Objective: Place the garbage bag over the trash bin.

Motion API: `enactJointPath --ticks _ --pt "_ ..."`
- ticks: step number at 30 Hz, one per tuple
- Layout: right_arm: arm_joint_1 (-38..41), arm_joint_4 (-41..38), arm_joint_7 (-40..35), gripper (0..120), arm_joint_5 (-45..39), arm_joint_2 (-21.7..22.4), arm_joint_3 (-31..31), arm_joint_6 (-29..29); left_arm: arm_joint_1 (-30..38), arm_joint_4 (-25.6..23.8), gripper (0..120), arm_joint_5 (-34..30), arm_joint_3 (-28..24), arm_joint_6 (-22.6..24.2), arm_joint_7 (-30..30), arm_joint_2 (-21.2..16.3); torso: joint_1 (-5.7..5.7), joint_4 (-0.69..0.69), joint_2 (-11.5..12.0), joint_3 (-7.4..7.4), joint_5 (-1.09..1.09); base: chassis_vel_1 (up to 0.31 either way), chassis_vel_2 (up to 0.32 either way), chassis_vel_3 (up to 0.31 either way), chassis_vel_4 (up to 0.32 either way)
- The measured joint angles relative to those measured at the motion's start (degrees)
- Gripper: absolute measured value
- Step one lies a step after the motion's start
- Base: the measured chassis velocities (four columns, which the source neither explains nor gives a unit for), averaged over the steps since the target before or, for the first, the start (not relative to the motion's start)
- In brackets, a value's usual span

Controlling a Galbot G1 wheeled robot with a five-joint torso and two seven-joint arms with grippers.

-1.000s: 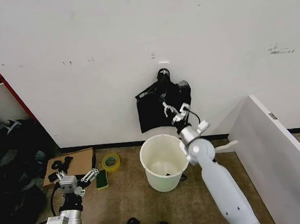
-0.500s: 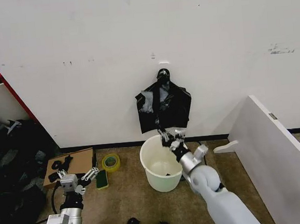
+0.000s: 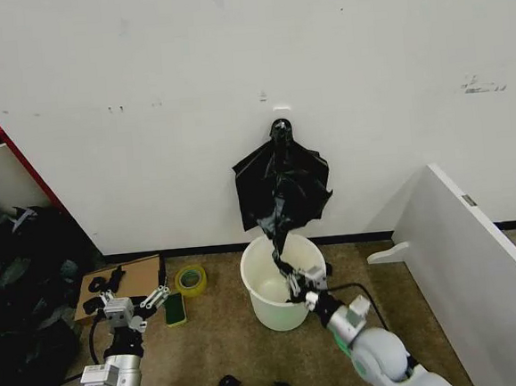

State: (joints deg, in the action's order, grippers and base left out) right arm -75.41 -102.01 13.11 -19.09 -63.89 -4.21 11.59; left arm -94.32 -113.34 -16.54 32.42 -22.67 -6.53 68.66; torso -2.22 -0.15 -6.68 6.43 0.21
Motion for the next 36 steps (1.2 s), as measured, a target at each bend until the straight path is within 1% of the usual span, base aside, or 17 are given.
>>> enactJointPath --ticks 13,21,27,29,30,31,32,33,34,35,36 --pt "-3.8 -2.1 0.4 0 9.2 3.3 1.2 4.8 -0.8 -0.9 100 1.1 -0.7 0.0 0.0 0.0 0.0 0.0 0.0 0.0 0.0 0.0 0.0 0.0 0.0" --pt "-4.5 -2.6 0.4 0 11.5 4.7 0.9 6.0 -0.8 -1.2 100 1.6 -1.4 0.1 0.0 -0.7 -0.01 0.0 0.0 0.0 0.0 0.0 0.0 0.0 0.0" --pt "-3.9 -2.5 -0.8 0 11.7 4.5 0.9 5.8 -0.5 -1.3 100 1.8 -2.9 0.4 0.0 -1.7 -0.01 0.0 0.0 0.0 0.0 0.0 0.0 0.0 0.0" --pt "-2.9 -2.6 -3.0 0 10.7 3.6 1.1 4.3 -0.1 -2.1 100 1.8 -4.5 1.1 0.1 -3.3 -0.01 0.0 0.0 0.0 0.0 0.0 0.0 0.0 0.0" --pt "-2.9 -2.6 -3.0 0 10.7 3.6 1.1 4.3 -0.1 -2.1 100 1.8 -4.5 1.1 0.1 -3.3 -0.01 0.0 0.0 0.0 0.0 0.0 0.0 0.0 0.0" --pt "-2.1 -2.6 -4.6 0 9.7 2.9 1.5 3.2 0.4 -2.7 100 1.3 -5.7 1.8 0.1 -4.9 -0.01 0.01 0.0 0.01 0.0 0.0 0.0 0.0 0.0" --pt "-1.3 -2.7 -6.1 0 8.8 2.3 1.7 2.1 1.4 -3.4 100 0.6 -7.1 2.7 0.1 -6.7 -0.01 0.01 0.0 0.01 0.0 0.0 0.0 0.0 0.0" --pt "-0.1 -2.6 -7.6 0 8.3 1.9 1.9 1.3 3.6 -4.0 100 -0.4 -9.2 4.0 0.2 -9.6 -0.01 0.03 0.0 0.01 0.0 0.0 0.0 0.0 0.0" --pt "0.6 -2.5 -8.3 0 8.2 2.0 2.1 0.8 6.7 -4.1 100 -1.5 -11.3 5.4 0.3 -12.3 -0.01 0.03 0.0 0.01 0.0 0.0 0.0 0.0 0.0" --pt "1.0 -2.5 -8.5 0 8.1 2.3 2.3 0.5 9.4 -4.0 100 -2.4 -13.1 6.4 0.3 -14.2 -0.01 0.0 0.0 0.01 -0.01 0.0 0.0 0.0 0.0" --pt "1.4 -2.4 -8.6 0 8.2 2.6 2.6 0.4 13.4 -3.7 100 -3.8 -16.3 7.8 0.4 -16.6 -0.01 -0.02 0.0 0.01 -0.01 0.0 0.0 0.0 0.0"
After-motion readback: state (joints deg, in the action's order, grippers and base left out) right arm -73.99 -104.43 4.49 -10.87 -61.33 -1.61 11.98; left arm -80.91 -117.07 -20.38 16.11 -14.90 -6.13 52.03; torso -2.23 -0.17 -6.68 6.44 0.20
